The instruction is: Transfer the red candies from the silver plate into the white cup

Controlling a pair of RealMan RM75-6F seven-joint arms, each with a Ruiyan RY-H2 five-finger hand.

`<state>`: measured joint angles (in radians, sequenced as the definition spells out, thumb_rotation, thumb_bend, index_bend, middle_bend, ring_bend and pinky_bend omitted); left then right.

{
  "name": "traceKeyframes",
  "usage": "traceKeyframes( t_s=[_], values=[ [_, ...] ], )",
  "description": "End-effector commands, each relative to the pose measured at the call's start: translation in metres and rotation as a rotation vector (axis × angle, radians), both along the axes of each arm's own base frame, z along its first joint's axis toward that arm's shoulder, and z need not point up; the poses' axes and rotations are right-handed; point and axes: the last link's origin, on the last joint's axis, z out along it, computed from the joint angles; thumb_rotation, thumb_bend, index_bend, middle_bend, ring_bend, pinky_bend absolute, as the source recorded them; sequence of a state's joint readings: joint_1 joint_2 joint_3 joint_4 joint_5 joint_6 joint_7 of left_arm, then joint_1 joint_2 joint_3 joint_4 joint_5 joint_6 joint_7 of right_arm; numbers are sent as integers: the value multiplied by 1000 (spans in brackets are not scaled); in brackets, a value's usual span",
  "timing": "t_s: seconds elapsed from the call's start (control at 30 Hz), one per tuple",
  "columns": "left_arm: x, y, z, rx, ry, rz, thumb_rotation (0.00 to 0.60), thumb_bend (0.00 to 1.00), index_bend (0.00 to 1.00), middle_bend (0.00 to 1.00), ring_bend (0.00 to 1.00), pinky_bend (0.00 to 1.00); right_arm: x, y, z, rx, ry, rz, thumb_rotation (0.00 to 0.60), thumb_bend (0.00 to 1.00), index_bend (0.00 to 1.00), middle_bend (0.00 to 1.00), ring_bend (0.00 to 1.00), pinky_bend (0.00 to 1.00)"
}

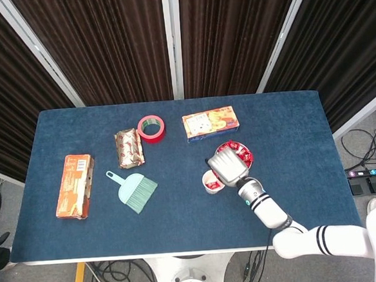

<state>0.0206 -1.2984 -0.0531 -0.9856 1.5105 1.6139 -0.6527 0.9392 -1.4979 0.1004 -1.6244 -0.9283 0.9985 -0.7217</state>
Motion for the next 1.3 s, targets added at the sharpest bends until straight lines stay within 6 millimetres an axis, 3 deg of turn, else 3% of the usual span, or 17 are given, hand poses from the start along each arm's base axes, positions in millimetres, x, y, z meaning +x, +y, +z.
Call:
traceKeyframes(
  t_s=[0.03, 0.1, 0.3, 0.47, 0.7, 0.93, 1.1, 1.3],
  values=[
    [-1, -1, 1, 1, -1, 4, 600, 110, 147, 164, 58, 187, -1, 3, -5, 18, 4, 0, 600, 292, 615, 1000, 1000, 1000],
    [-1, -1, 1, 1, -2, 6, 600, 110, 147, 164, 58, 187, -1, 3, -8, 30, 6, -2, 600, 283, 616, 1000, 1000, 1000],
    [-3, -1, 1, 2, -5, 10, 599, 110, 147, 164, 58, 188, 2, 1, -12, 64, -1, 8, 600, 111, 556, 1000, 1000, 1000],
    [-4, -1, 2, 2, -7, 8, 600, 109, 146, 164, 58, 188, 4, -2, -6, 49, -31, 12, 600, 101, 495, 1000, 1000, 1000],
    [-5, 0, -1, -5, -10, 10, 600, 110, 146, 164, 58, 188, 1, -12, 16, -20, -78, -15, 600, 101, 485, 1000, 1000, 1000],
    [-7, 2, -1, -11, -13, 11, 599, 109, 147, 164, 58, 187, -30, -34, 25, -81, -5, -118, 600, 100, 483, 1000, 1000, 1000],
    [-7, 3, -4, -14, -19, 9, 600, 110, 146, 164, 58, 188, -53, -55, 12, -59, 75, -204, 600, 102, 481, 1000, 1000, 1000],
    [-9, 2, -2, -11, -18, 12, 599, 110, 146, 164, 58, 187, -60, -70, -4, -55, 123, -235, 600, 106, 481, 1000, 1000, 1000]
  ],
)
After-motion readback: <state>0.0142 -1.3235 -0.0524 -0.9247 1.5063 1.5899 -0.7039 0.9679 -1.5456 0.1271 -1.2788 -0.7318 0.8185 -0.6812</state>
